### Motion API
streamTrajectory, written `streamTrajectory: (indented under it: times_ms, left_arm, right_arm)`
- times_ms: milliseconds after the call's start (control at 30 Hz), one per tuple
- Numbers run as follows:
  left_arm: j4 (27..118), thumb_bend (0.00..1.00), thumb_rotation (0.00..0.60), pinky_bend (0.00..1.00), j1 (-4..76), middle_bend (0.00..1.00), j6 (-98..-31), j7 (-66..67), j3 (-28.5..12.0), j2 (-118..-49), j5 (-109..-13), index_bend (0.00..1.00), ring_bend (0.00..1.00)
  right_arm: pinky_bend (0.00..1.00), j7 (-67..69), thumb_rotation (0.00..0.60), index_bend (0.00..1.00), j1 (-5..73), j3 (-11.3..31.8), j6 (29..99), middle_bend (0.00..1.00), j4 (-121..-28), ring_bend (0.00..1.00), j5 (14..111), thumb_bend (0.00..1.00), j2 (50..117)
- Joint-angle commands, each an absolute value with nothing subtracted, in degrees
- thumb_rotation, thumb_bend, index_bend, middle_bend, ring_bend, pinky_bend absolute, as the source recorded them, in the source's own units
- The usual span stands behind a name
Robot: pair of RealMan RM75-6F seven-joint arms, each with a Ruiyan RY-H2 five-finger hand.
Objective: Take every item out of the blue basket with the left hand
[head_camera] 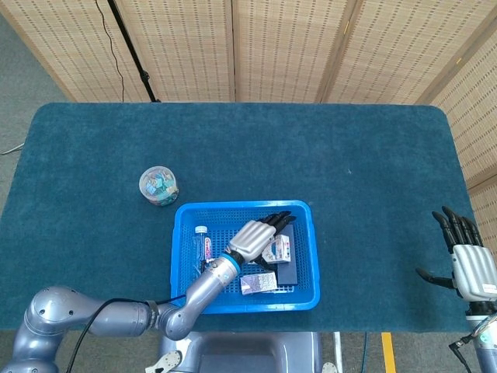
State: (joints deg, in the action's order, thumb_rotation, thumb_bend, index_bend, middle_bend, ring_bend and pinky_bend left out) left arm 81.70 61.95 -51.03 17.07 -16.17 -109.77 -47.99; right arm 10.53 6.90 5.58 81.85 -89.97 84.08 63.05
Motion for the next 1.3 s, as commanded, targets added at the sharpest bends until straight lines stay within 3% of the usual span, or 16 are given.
streamTrajectory:
  times_ms: [33, 200, 467, 700, 867, 1067, 1167, 1300]
  left_arm:
    - [80.45, 0.22, 0.600, 0.51, 61.38, 0.40, -54.41, 18.53, -16.23, -111.92, -49.04, 0.53, 0.45]
    - [81.24, 0.27, 0.600, 0.56, 60.66, 0.48, -56.03, 19.83, -16.31, -112.33, -49.57, 0.62, 0.51]
    - [87.17, 0.28, 0.600, 0.56, 58.41, 0.48, -58.68, 17.59, -18.19, -109.29, -53.37, 0.63, 0.52]
    - [97.52, 0.28, 0.600, 0.56, 55.19, 0.48, -62.81, 15.35, -21.10, -100.90, -59.58, 0.61, 0.51]
    - [104.91, 0.28, 0.600, 0.56, 50.63, 0.48, -66.18, 16.06, -22.17, -89.70, -62.64, 0.61, 0.51]
    - [105.49, 0.28, 0.600, 0.56, 44.28, 0.48, -66.62, 13.81, -19.53, -77.91, -63.70, 0.61, 0.51]
    - [100.90, 0.27, 0.600, 0.56, 41.05, 0.48, -65.33, 13.18, -15.49, -72.88, -65.32, 0.61, 0.51]
    - [94.65, 0.27, 0.600, 0.56, 37.68, 0.48, -63.97, 8.87, -10.92, -71.13, -67.94, 0.61, 0.51]
  right_arm:
    - [0.00, 10.57, 0.600, 0.00, 6.91, 5.55, 81.83, 0.00, -89.99, 0.00, 84.11, 0.00, 63.04]
    - [0.00, 10.44, 0.600, 0.00, 6.95, 5.41, 81.66, 0.00, -90.08, 0.00, 84.17, 0.00, 63.03]
    - [0.00, 10.60, 0.600, 0.00, 6.86, 5.40, 81.79, 0.00, -90.12, 0.00, 84.16, 0.00, 62.92]
    - [0.00, 10.77, 0.600, 0.00, 6.76, 5.36, 82.01, 0.00, -90.24, 0.00, 84.29, 0.00, 62.84]
    - [0.00, 10.29, 0.600, 0.00, 6.70, 4.97, 82.23, 0.00, -90.72, 0.00, 85.02, 0.00, 62.85]
    - [0.00, 10.14, 0.600, 0.00, 6.52, 4.72, 82.74, 0.00, -91.31, 0.00, 85.67, 0.00, 62.67]
    - [0.00, 10.02, 0.600, 0.00, 6.43, 4.59, 83.06, 0.00, -91.78, 0.00, 86.12, 0.00, 62.54]
    - [0.00, 9.65, 0.600, 0.00, 6.44, 4.35, 83.29, 0.00, -92.33, 0.00, 86.79, 0.00, 62.52]
